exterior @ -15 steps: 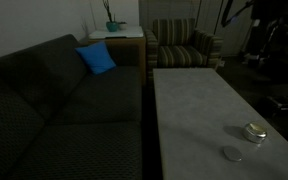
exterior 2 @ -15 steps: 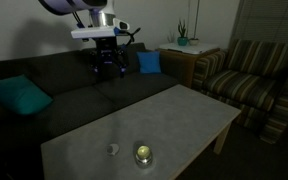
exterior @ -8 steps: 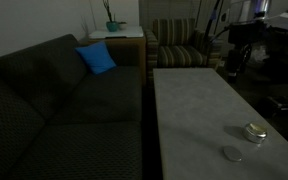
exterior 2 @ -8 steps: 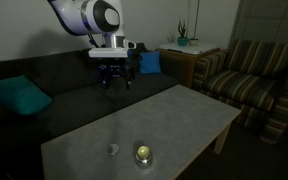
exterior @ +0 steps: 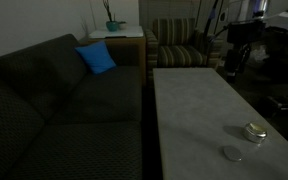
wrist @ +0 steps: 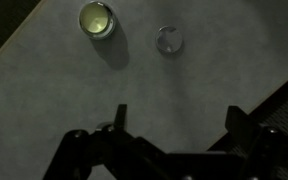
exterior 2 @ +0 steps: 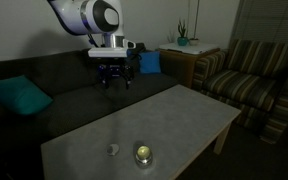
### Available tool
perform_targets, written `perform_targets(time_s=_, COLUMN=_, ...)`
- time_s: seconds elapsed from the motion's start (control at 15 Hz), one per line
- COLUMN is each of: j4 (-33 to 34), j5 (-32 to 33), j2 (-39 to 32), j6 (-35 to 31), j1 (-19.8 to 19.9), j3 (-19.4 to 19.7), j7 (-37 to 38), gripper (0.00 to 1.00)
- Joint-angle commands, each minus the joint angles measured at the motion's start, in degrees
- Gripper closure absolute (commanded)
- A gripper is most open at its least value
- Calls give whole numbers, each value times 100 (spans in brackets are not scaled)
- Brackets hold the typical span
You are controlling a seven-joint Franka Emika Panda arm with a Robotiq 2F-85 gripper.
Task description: Put the silver lid on the silver object
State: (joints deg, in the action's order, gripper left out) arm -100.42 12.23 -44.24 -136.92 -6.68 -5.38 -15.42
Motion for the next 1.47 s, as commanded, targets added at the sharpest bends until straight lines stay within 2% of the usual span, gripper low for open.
perform_targets(time_s=0.0, j4=141, j5=-18, j2=-352, j6=-98, j1=-25, j3=-14, j7=66, gripper=0)
perform_targets(time_s=0.2, j4=216, j5=-135, j2=-879, j6=-402, j1=124, j3=-119, j7=-97, gripper=0)
perform_targets(time_s=0.53, j4=517, j5=-414, j2=-2112, j6=-1377, j1=679, j3=-466, j7=-727, gripper=0)
perform_targets(time_s=0.73, j4=869, j5=-311, j2=-2772, j6=-1561, j1=894, j3=-594, j7=-1116, gripper=0)
perform_targets(time_s=0.8, j4=570, j5=-293, j2=-2423, j6=-1470, j1=707, j3=-438, j7=-797, gripper=0)
perform_targets(time_s=1.0, j4=844, j5=-286, j2=-2807, j6=-1543, j1=813, j3=-505, j7=-958, gripper=0)
perform_targets(time_s=1.4, j4=941, j5=-294, j2=-2825, j6=-1543, j1=809, j3=-544, j7=-965, gripper=0)
